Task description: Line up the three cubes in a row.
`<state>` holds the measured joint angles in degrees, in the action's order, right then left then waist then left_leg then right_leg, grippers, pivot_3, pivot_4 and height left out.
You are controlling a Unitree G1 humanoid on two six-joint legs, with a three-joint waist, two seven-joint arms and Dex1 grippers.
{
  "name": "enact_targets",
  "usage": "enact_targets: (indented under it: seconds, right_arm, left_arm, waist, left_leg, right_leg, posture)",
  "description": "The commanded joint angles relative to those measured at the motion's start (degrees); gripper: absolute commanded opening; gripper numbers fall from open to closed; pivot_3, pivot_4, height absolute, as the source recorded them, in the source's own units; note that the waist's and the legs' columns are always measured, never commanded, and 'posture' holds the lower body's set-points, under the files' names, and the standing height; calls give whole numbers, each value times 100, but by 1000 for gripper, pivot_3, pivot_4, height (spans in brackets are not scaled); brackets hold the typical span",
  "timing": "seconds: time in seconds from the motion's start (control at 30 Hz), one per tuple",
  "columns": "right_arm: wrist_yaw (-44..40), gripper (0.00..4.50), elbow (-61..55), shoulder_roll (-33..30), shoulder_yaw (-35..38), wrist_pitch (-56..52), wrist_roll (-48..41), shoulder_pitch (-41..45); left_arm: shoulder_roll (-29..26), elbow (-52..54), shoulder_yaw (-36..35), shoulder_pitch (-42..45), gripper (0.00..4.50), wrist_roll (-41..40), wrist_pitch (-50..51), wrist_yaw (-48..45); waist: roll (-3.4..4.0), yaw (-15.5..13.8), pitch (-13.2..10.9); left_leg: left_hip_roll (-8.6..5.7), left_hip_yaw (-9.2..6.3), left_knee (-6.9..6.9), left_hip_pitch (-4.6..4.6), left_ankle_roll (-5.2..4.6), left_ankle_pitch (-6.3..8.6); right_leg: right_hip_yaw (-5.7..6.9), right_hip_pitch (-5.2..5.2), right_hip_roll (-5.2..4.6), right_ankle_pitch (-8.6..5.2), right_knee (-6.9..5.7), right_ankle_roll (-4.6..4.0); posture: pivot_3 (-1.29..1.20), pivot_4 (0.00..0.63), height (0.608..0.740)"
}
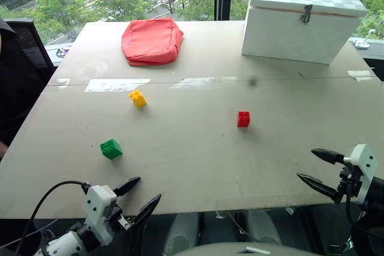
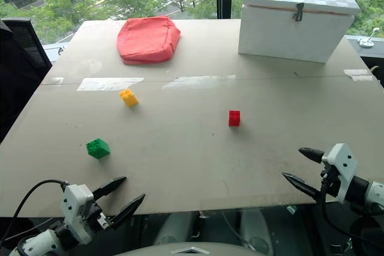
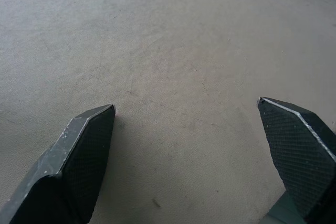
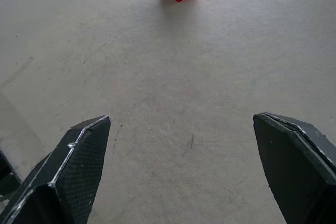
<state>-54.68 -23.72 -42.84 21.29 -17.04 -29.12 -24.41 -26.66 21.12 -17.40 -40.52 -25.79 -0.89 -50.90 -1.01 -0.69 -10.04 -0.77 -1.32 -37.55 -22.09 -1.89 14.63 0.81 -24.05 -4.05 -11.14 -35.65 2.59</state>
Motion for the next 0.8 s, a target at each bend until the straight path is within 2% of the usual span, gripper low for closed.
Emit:
enact_targets:
  seconds: [0.03, 0.13, 0.27, 0.33, 0.4, 0.5, 0.6, 0.7, 0.8]
  right_arm:
    - [98, 4500, -221, 51, 95, 9, -69, 65]
    - [423, 4500, -641, 220, -108, -186, -191, 234]
    - [989, 4500, -994, 443, -384, -464, -88, 606]
    - [1503, 4500, -1265, 465, -683, -1091, -113, 1043]
    - [2029, 4500, -1619, 311, -1077, -1739, 225, 1492]
    - [2813, 4500, -1711, 327, -1606, -3150, 318, 2439]
    - [3446, 4500, -1473, 817, -1938, -4319, 233, 3362]
    - [4033, 4500, -1183, 1727, -1837, -5521, 62, 4233]
    - [4409, 4500, -990, 2446, -1734, -6462, 108, 4775]
  left_arm:
    - [-103, 227, -60, -9, 4436, -139, 230, 102]
    - [-241, 1044, -160, 170, 4436, -552, 778, 449]
    - [-442, 1610, -180, 367, 4436, -789, 1312, 724]
    - [-706, 1917, -191, 523, 4436, -978, 1601, 696]
    - [-953, 2114, -227, 678, 4436, -1110, 1793, 638]
    - [-1321, 2271, -229, 768, 4436, -1137, 1949, 420]
    - [-1627, 2317, -343, 823, 4436, -1146, 1972, 147]
    - [-1853, 2367, -518, 918, 4436, -1285, 2101, -14]
    - [-1838, 2482, -510, 1041, 4436, -1445, 2281, 153]
  waist:
    - [0, 0, 0]
    - [-6, 0, -5]
    - [-10, -1, -7]
    - [-10, 6, -7]
    - [-8, 14, -9]
    - [-14, 16, -5]
    - [-18, 3, -4]
    - [-18, -2, -4]
    - [-13, -10, -6]
  left_leg:
    - [0, 0, 0, 0, 0, 0]
    - [1, -4, 0, -1, 0, 0]
    - [5, -11, 0, -4, 1, 0]
    - [5, -7, 0, -3, 0, -1]
    - [4, -3, 0, -5, -22, -13]
    - [2, 0, 0, -14, -26, -16]
    - [-1, -1, 0, -27, -27, -17]
    - [-2, -10, 0, -64, -28, -19]
    - [-1, -13, 1, -75, -27, -19]
  right_leg:
    - [0, 0, 0, 0, 0, 0]
    - [1, 0, 0, 0, 0, 0]
    - [-1, -1, 0, 0, 0, 0]
    - [1, -1, 2, 0, 0, 0]
    - [6, -8, 5, 1, -1, 0]
    - [6, -17, 7, 1, -2, -1]
    - [6, -29, 27, 3, -2, -3]
    - [8, -61, 36, 10, -5, -14]
    - [10, -70, 39, 23, -9, -35]
  posture:
    - [0, 150, 740]
    - [0, 150, 740]
    - [0, 150, 740]
    - [0, 150, 740]
    - [0, 150, 740]
    - [0, 150, 740]
    - [0, 150, 740]
    - [0, 150, 740]
    - [0, 150, 740]
